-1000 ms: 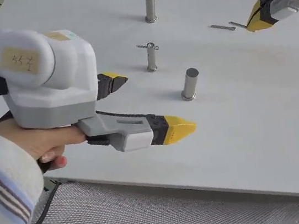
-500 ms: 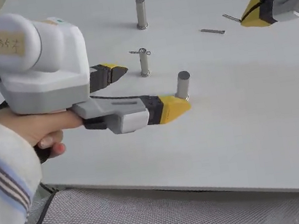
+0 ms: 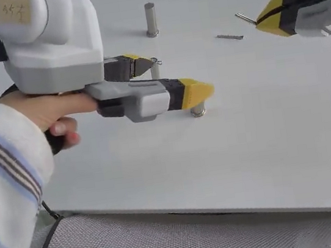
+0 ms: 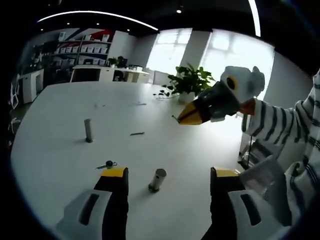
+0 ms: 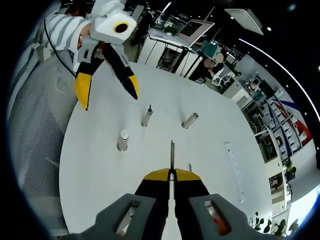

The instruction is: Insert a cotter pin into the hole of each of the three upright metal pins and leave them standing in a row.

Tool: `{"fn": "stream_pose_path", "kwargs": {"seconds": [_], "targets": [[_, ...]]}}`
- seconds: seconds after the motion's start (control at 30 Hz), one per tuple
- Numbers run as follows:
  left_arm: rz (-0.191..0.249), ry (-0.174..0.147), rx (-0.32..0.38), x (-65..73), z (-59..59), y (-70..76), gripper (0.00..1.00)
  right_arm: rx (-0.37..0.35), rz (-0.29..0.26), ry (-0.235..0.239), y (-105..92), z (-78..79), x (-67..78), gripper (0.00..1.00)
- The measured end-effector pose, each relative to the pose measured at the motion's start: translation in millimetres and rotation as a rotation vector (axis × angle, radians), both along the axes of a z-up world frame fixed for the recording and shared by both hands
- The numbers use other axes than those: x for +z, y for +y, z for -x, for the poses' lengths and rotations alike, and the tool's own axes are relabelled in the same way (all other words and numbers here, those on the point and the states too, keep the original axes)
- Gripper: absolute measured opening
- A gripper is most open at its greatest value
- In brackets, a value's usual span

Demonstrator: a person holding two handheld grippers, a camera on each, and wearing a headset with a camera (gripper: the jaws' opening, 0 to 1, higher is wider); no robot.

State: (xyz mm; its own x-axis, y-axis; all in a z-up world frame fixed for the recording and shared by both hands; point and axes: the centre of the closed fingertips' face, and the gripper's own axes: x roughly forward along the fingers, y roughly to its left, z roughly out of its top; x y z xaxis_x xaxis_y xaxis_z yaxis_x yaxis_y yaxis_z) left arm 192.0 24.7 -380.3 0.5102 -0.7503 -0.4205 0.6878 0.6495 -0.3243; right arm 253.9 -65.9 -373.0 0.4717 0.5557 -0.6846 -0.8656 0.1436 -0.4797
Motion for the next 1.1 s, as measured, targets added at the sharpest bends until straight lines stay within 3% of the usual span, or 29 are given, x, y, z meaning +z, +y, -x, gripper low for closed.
{"fn": "stream_pose_path", "kwargs": {"seconds": [0.17,0.3,0.7,1.1], "targets": [[0.022,0.008,-0.028,2.2,-2.9,-7.9,0.48,-0.003,-0.011,-0.03,3.0,15.1,-1.2,0.0],[0.039,0.023,-0.054,3.4,-0.9,-18.1,0.43,-0.01,-0.045,-0.022,9.7,28.9,-4.9,0.0],[0.069,0.061,-0.116,2.4,5.0,-41.7,0.26,0.039,-0.074,-0.004,33.8,60.1,-15.1,0.0],[0.086,0.102,-0.132,-0.2,6.9,-46.4,0.08,0.067,-0.067,-0.004,42.7,67.7,-19.2,0.0]]}}
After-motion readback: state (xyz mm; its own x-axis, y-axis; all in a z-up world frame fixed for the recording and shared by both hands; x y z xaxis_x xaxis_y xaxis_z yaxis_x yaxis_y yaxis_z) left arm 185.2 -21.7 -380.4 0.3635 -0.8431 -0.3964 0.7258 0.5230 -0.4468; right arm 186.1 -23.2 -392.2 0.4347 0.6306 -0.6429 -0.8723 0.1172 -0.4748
